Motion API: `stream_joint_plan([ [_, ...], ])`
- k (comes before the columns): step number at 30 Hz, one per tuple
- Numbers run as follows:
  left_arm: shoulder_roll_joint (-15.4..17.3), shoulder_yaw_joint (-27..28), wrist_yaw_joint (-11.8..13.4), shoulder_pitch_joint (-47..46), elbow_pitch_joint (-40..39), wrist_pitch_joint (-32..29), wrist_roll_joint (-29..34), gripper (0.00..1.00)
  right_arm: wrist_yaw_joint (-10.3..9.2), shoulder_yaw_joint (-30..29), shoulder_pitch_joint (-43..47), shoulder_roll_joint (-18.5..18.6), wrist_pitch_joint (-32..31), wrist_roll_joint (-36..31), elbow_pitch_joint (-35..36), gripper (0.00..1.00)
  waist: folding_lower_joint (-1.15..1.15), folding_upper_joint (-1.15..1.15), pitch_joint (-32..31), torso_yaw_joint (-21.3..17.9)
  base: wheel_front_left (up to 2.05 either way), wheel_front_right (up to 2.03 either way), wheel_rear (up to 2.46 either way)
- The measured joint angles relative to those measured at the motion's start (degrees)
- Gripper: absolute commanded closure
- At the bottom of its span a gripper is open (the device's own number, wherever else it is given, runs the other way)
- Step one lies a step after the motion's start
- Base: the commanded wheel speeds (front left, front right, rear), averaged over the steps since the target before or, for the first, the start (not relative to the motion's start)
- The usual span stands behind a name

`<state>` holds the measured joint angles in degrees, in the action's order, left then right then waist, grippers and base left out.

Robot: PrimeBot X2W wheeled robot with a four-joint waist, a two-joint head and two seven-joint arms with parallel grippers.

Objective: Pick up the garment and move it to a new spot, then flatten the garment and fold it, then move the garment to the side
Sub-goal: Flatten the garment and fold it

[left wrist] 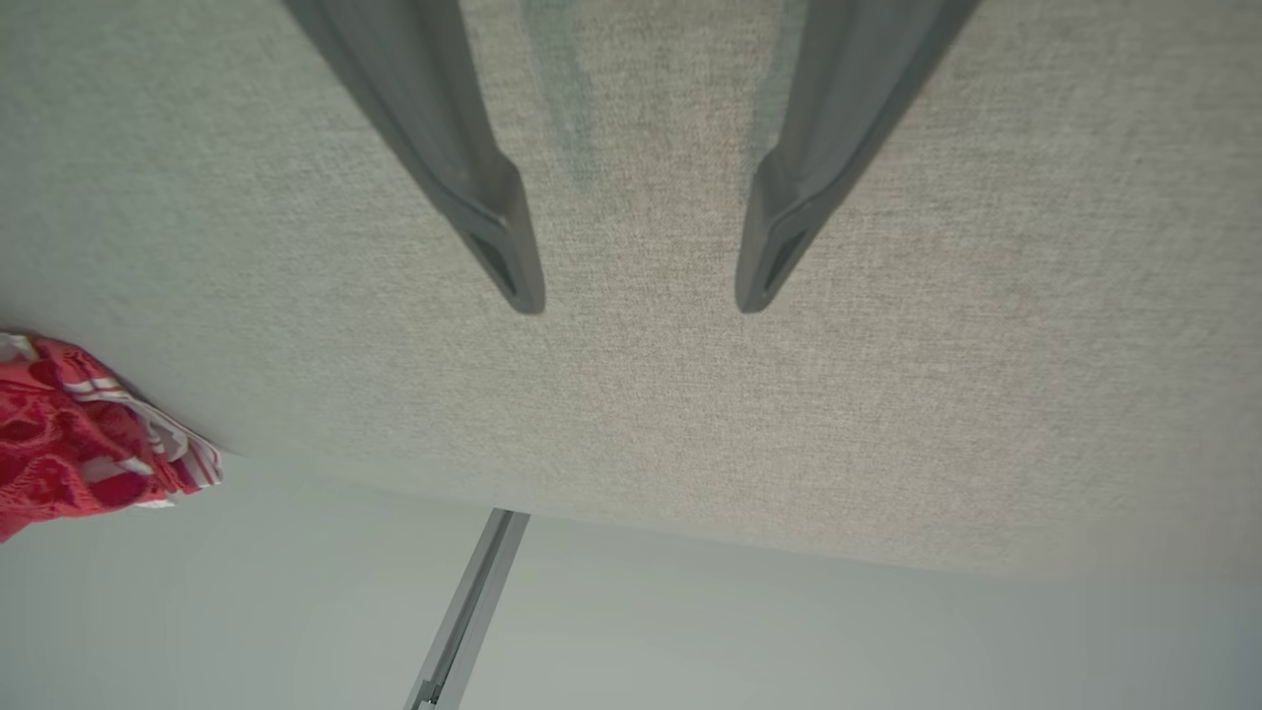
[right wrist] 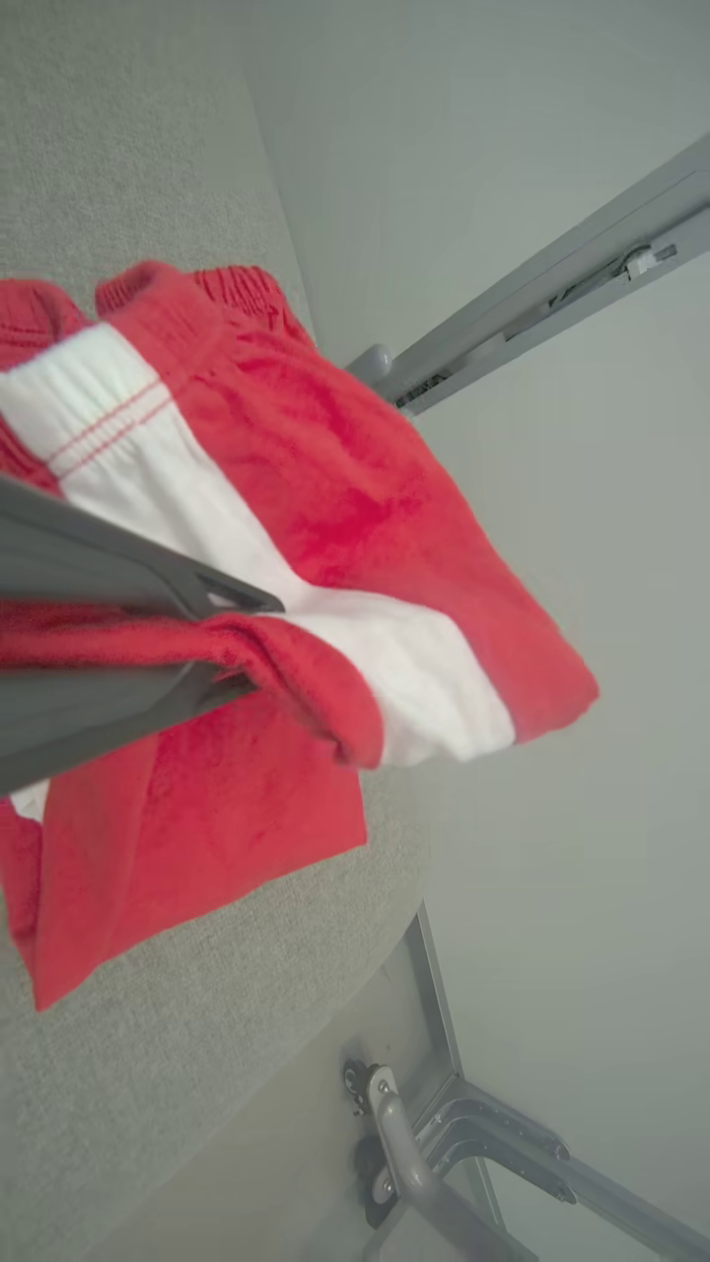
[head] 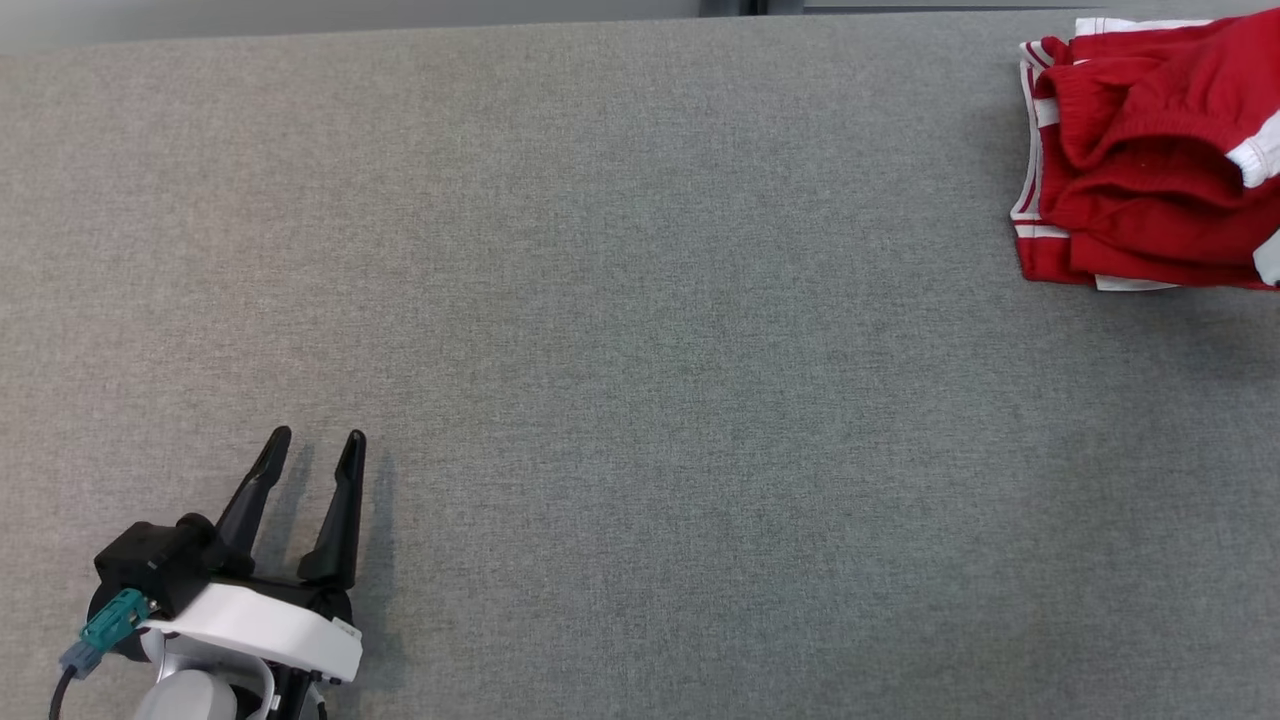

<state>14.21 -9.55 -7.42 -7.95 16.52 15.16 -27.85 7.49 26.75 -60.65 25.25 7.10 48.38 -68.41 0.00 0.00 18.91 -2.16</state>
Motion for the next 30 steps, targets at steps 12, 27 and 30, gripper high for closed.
stream_joint_plan([
  [12, 0.38, -0.68, 0.00, -0.63, 0.60, 0.00, -0.35, 0.00, -0.01, -6.61, 1.86, 4.38, 4.72, -11.87, -5.52, 0.00, 0.00, 0.00, -0.83, 1.16, 0.00, 0.00, 0.00],
  [27, -4.52, 2.15, 0.20, 3.47, 2.01, 0.00, 1.65, 0.00, 0.01, -18.82, 4.33, -3.56, 7.79, -29.29, 1.56, 0.00, 0.00, 0.00, -11.79, 0.15, 0.00, 0.00, 0.00],
  [30, -5.25, 3.49, 0.64, 4.92, 1.92, 0.00, 2.41, 0.00, 0.00, -19.44, 9.50, -5.93, 7.80, -30.59, 7.17, 0.00, 0.00, 0.00, -14.94, -0.38, 0.00, 0.00, 0.00],
])
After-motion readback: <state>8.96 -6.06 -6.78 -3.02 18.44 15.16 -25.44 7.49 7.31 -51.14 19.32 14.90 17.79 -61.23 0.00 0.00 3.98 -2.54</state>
